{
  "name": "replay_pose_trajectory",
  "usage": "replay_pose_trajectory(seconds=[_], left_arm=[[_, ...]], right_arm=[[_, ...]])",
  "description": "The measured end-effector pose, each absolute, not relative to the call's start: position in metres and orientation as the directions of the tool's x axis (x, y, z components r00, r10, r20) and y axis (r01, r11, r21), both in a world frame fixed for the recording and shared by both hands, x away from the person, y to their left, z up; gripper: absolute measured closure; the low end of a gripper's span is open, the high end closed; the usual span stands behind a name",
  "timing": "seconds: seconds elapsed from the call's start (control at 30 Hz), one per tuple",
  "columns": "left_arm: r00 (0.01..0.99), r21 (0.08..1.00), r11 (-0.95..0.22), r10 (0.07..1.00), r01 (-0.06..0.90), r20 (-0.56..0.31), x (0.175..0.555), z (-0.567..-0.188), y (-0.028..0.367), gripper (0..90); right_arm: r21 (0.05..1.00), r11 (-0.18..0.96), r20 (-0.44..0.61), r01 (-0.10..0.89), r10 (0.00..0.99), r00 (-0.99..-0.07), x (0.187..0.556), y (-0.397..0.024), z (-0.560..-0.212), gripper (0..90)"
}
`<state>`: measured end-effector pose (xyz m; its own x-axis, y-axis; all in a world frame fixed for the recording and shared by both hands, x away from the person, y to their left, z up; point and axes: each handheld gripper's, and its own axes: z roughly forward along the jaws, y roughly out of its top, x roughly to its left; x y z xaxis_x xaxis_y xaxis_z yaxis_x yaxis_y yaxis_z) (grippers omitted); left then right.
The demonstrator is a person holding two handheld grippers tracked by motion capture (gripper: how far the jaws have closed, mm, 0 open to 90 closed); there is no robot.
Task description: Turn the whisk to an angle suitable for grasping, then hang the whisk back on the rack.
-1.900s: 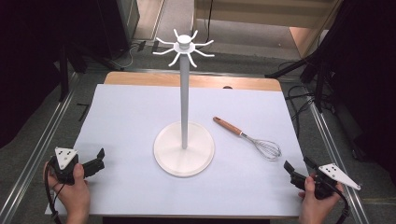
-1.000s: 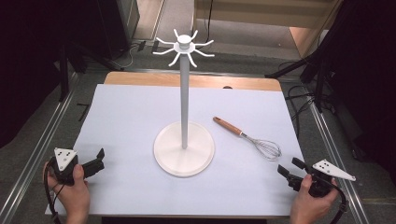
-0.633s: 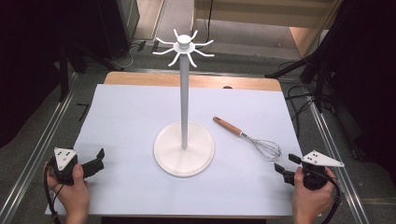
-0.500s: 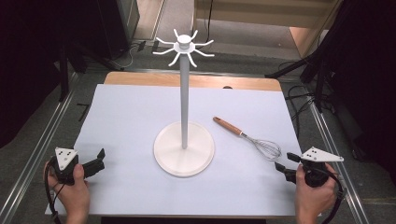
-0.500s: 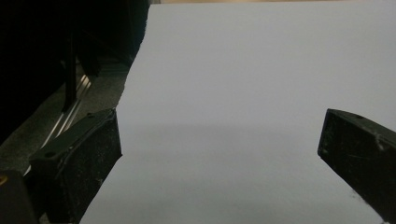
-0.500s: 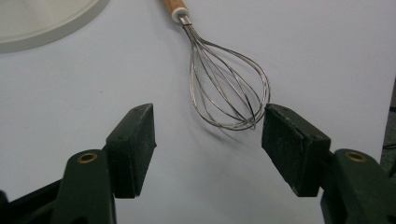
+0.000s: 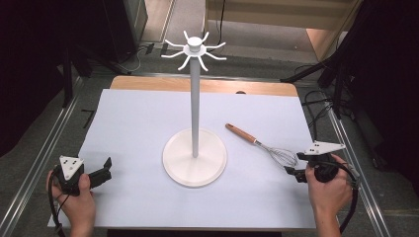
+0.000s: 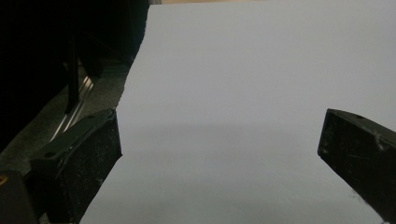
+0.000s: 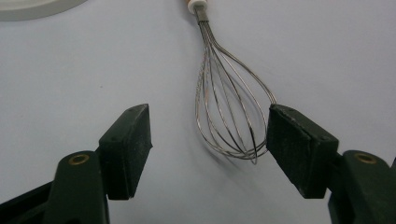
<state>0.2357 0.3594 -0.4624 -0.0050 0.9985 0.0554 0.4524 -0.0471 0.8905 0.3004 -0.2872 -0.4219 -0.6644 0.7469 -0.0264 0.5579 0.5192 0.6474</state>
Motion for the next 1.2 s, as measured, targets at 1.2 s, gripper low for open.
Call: replay_pose_trajectory(seconds=[1.2], left_arm=[[-0.001, 0.891, -0.047, 0.999, 0.452, 0.053, 0.236, -0.462, 0.359, 0.0]], right_arm=[[0.458, 0.694, -0.064, 0.556, 0.65, -0.757, 0.371, -0.23, -0.396, 36.0]])
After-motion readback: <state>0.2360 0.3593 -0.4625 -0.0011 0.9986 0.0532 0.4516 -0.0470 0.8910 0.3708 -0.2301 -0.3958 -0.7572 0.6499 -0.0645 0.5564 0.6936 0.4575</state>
